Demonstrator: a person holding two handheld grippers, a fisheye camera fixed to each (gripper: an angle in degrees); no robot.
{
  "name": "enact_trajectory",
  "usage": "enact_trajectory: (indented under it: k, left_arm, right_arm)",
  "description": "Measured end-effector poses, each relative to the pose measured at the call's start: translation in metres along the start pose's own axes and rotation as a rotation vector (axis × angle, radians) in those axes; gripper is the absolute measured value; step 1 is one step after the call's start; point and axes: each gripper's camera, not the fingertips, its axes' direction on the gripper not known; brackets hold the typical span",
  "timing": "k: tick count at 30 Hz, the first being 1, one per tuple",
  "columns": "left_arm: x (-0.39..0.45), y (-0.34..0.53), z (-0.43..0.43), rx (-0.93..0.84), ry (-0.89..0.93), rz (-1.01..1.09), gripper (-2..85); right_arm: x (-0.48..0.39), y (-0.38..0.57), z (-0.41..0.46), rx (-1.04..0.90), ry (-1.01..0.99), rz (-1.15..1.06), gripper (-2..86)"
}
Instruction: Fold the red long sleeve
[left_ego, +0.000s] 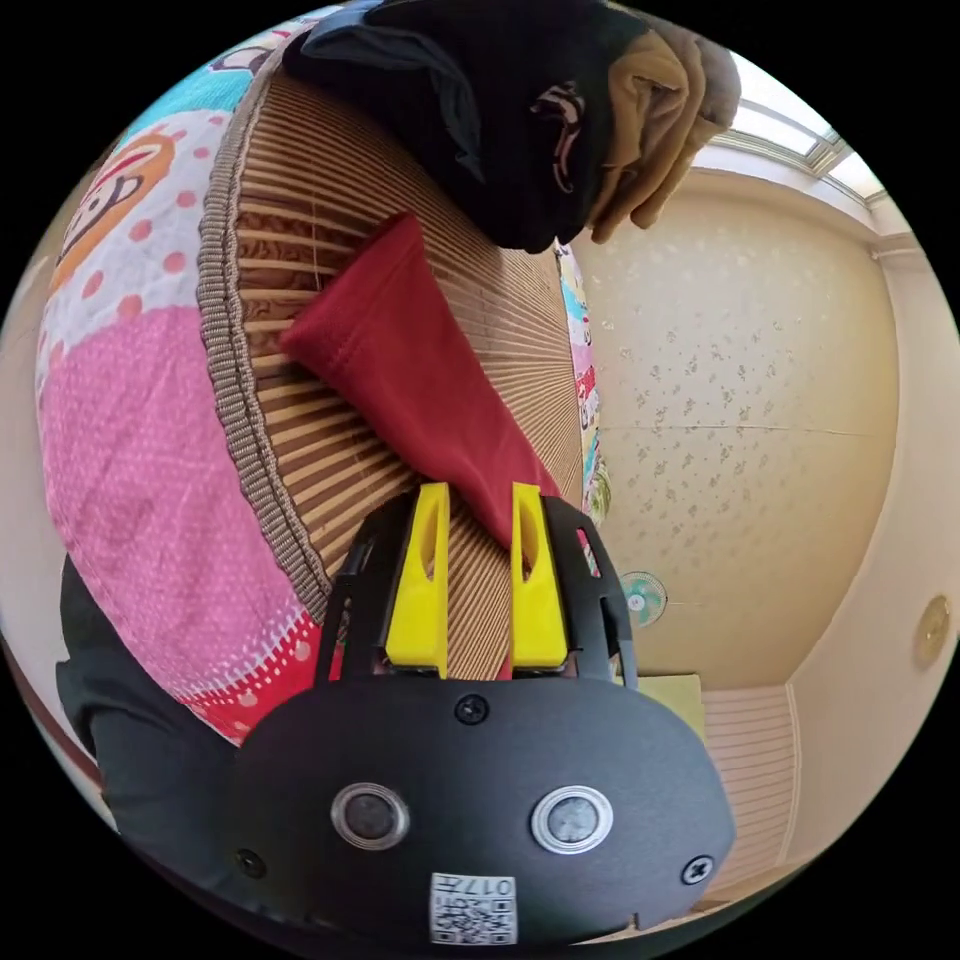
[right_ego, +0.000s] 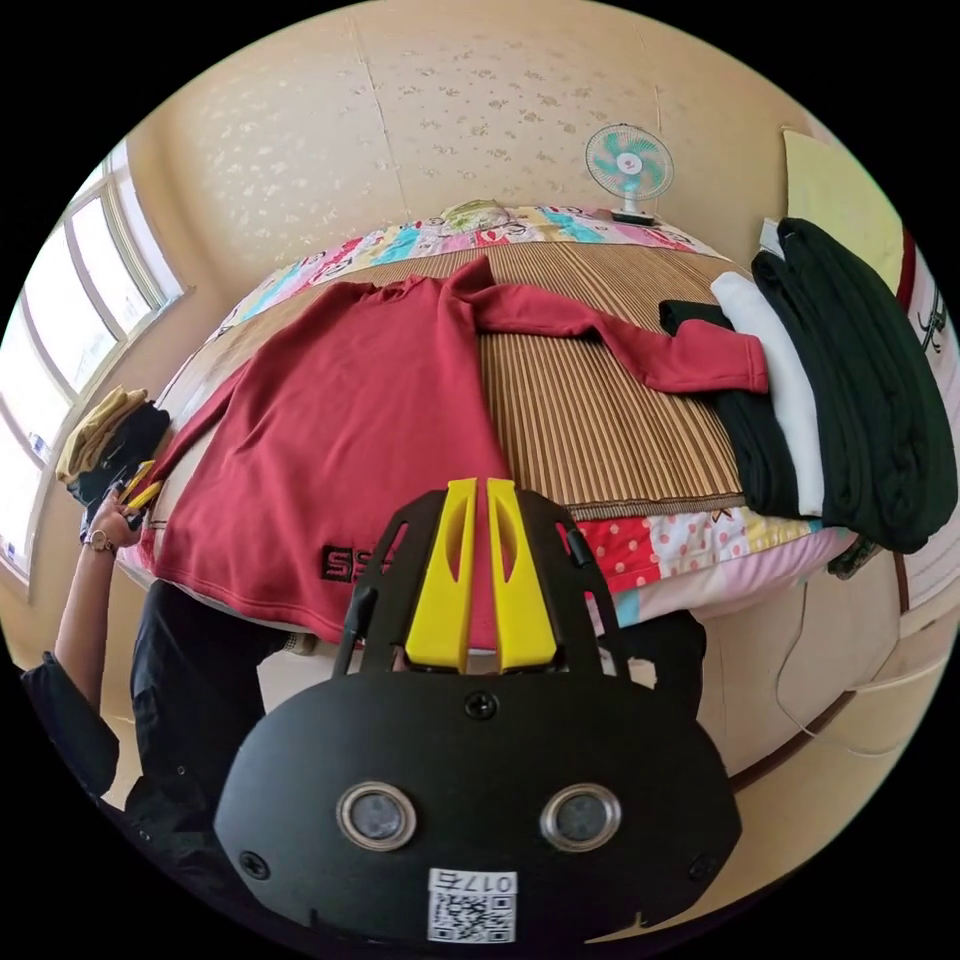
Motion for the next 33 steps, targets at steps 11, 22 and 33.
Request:
enact_trajectory:
  k: [11, 22, 33]
  left_arm:
    - [0.223, 0.000, 0.002, 0.240, -0.238, 0.687, 2.4]
    - [0.430, 0.258, 0.221, -0.007, 0.013, 1.389, 3.3]
    - [0.296, 0.443, 0.415, -0.366, 0.036, 1.310, 6.7]
  right_arm:
    - [0.009, -0.023, 0.040, 0.018, 0.013, -0.076, 0.5]
    - [0.007, -0.074, 0.096, 0.115, -0.247, -0.108, 0.6]
    - [0.073, -0.073, 0.126, 0.132, -0.528, 0.042, -0.3]
